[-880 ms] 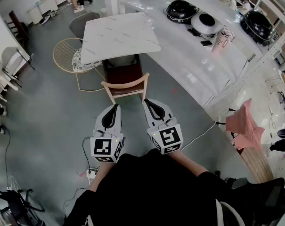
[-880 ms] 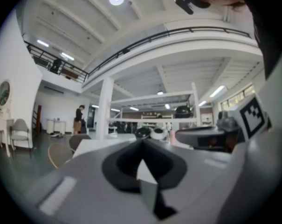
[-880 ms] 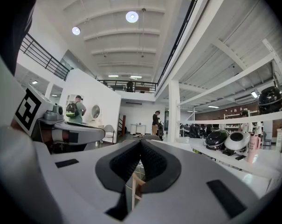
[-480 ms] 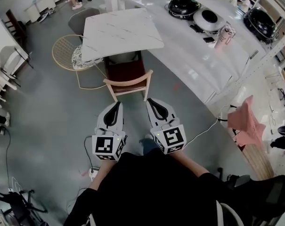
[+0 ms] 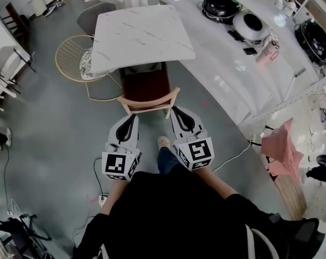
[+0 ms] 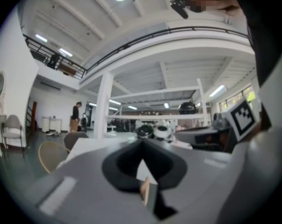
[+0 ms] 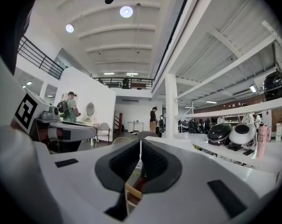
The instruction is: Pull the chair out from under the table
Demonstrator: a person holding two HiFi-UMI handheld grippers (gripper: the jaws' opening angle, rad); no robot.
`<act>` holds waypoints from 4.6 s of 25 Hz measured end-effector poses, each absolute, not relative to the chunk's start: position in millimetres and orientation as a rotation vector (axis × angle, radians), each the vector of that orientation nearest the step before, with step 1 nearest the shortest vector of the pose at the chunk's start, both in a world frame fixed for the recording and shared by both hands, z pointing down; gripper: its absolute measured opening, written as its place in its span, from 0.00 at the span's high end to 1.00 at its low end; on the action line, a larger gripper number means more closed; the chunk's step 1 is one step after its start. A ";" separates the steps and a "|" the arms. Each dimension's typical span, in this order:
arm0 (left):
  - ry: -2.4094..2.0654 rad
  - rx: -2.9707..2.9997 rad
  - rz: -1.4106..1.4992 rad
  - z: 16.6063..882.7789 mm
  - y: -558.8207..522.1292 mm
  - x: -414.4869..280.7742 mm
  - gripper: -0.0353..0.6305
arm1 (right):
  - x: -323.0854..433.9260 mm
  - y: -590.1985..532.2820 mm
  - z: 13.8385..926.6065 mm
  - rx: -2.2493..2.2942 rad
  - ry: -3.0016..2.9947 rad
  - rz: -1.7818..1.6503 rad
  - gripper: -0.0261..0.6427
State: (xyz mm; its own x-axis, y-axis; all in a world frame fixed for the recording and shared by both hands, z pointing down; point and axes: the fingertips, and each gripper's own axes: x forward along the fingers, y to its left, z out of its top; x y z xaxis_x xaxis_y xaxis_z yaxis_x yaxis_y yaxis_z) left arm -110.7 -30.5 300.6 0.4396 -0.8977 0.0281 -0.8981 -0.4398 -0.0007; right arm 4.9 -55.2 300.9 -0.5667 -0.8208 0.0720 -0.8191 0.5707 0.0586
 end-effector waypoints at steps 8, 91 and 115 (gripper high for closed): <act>-1.735 2.505 0.064 319.8 -142.6 -124.3 0.94 | 8.9 -175.9 330.5 1.243 -2.686 -0.012 0.93; -0.096 2.381 2.295 726.8 -201.4 -145.5 0.71 | 12.9 -239.1 722.0 -0.148 -1.527 -0.605 0.72; 0.009 2.398 2.290 733.8 -63.6 -112.0 0.72 | 47.2 -105.2 730.0 -0.182 -1.483 -0.604 0.74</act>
State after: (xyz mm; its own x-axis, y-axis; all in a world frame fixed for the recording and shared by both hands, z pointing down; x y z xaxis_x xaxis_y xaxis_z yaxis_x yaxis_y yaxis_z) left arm -112.0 -63.6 733.8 0.0532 -0.1157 0.9919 0.1237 -0.9849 -0.1215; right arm 47.2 -105.2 730.0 -0.0273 -0.2659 0.9636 0.4826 0.8407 0.2456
